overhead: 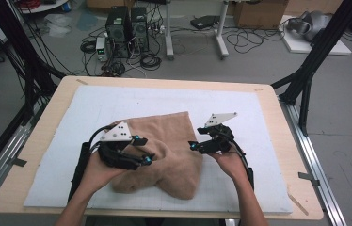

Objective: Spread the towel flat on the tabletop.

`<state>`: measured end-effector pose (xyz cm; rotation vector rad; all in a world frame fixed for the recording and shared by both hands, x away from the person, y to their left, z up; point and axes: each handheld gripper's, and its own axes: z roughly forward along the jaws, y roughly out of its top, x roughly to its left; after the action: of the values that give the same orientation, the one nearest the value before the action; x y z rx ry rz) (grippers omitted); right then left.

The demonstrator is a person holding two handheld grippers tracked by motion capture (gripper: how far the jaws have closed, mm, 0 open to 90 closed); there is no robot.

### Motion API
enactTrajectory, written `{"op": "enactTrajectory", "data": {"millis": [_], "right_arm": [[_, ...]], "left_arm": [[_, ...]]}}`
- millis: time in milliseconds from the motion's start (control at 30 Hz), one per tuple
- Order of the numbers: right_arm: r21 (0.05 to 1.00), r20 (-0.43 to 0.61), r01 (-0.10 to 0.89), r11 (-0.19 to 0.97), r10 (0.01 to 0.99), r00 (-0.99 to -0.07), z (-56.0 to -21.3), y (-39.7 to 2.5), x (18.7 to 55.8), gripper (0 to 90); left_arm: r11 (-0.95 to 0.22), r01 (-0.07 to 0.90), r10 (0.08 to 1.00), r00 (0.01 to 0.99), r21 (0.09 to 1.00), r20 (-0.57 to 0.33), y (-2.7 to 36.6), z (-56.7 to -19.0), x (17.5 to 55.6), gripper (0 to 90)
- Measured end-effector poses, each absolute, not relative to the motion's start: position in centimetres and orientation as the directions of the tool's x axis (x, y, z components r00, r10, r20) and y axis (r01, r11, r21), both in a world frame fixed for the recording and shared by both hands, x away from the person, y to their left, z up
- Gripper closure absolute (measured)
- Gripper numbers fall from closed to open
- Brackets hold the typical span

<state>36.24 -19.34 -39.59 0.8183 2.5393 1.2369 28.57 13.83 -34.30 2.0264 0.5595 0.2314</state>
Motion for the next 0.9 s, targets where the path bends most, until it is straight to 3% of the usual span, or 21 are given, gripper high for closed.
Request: {"op": "enactTrajectory", "data": {"millis": [333,367,500,567,733,900], "right_arm": [[0.672,0.083,0.475,0.568,0.580,-0.810,-42.7,-18.0,38.1,50.2],[0.647,0.082,0.488,0.585,0.584,-0.808,-43.2,-17.8,38.3,58.2],[0.648,0.054,0.479,0.592,0.591,-0.805,-43.5,-17.8,38.2,70.3],[0.640,0.059,0.472,0.606,0.574,-0.817,-43.4,-17.8,38.1,84.0],[0.631,0.014,0.444,0.636,0.563,-0.826,-42.9,-18.2,37.3,85.4],[0.670,0.032,0.454,0.588,0.587,-0.809,-42.4,-20.8,35.4,85.4]], "left_arm": [[-0.337,0.338,0.586,0.806,0.879,-0.085,18.1,-34.1,30.1,39.7],[-0.338,0.340,0.592,0.801,0.878,-0.082,18.4,-34.2,30.2,40.4],[-0.338,0.359,0.611,0.787,0.870,-0.087,18.8,-34.6,30.6,40.6],[-0.344,0.375,0.618,0.781,0.861,-0.094,19.0,-35.0,30.8,41.5],[-0.344,0.382,0.631,0.771,0.858,-0.090,19.6,-35.5,30.9,42.4],[-0.334,0.394,0.644,0.758,0.857,-0.097,20.0,-35.8,31.4,43.8]]}}
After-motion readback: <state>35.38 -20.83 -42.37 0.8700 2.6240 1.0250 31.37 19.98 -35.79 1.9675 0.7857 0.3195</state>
